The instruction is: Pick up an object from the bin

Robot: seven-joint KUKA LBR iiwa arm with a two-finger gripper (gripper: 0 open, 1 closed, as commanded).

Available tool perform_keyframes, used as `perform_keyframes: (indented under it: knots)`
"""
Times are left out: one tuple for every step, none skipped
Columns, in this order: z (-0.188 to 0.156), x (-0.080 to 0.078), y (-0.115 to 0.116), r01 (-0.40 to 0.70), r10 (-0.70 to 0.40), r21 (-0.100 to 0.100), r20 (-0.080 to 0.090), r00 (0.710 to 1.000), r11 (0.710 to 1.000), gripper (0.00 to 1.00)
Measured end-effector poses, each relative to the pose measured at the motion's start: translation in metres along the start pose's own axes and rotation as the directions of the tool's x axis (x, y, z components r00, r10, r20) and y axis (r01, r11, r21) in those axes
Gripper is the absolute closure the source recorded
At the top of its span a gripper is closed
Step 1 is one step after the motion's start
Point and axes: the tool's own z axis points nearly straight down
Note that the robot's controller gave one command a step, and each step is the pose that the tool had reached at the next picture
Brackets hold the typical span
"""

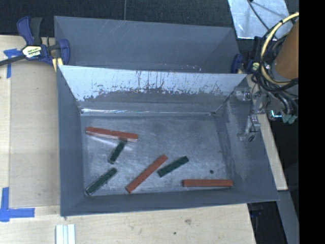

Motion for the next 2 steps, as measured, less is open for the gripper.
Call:
perform_keyframes:
  knots:
    - [0.139,0.004,0.067,0.120,-0.120,-0.003,-0.001,0.993,0.993,0.00]
    - [0.172,0.061,0.121,0.128,-0.128,0.000,0.000,0.992,0.992,0.00]
